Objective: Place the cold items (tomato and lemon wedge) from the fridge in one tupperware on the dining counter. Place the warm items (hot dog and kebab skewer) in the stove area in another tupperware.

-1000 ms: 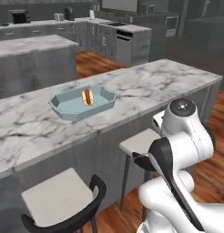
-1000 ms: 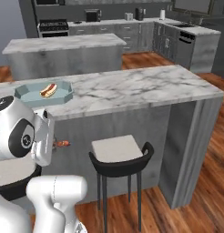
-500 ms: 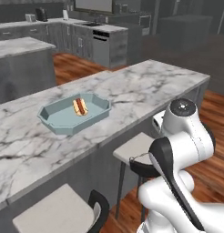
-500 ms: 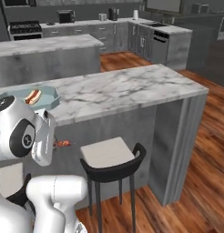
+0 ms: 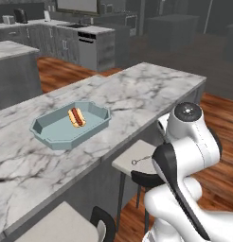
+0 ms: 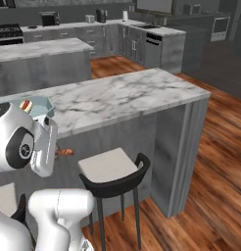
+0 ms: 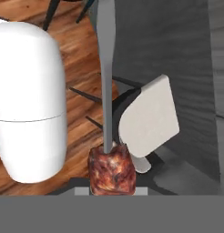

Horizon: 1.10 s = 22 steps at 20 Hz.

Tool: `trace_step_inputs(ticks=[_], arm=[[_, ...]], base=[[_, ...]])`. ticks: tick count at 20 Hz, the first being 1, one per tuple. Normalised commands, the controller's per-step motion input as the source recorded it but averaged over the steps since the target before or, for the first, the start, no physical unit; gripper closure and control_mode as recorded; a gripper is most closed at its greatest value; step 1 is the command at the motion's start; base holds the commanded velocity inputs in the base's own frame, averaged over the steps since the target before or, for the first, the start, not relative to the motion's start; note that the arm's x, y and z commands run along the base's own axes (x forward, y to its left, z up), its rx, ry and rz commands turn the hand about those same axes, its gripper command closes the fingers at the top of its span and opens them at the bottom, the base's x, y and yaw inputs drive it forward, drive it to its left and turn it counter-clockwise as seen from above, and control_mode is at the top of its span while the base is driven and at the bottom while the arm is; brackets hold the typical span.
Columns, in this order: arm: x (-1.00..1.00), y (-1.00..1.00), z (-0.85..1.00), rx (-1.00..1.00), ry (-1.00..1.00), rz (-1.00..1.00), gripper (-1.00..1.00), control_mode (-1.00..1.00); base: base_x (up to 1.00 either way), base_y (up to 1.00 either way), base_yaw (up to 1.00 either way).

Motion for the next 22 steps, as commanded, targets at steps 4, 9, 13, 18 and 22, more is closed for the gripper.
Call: trace_step_inputs(ticks=[4, 9, 13, 18, 22], arm=[[0.08, 0.38, 0.83, 0.08, -0.32, -0.16, 1.0, -1.0], [0.07, 0.2, 1.0, 0.34, -0.15, 0.01, 1.0, -1.0], [0.5, 0.0, 0.88, 0.71, 0.17, 0.19, 1.0, -1.0], [0.83, 0.35, 0.16, 0.71, 0.23, 0.32, 1.0, -1.0], [1.0, 0.92, 0.0, 0.47, 0.31, 0.32, 1.0, -1.0]], base=[[0.0, 0.0, 0.0], [0.0, 0.0, 0.0], [0.0, 0.0, 0.0], [0.0, 0.0, 0.0], [0.0, 0.0, 0.0]])
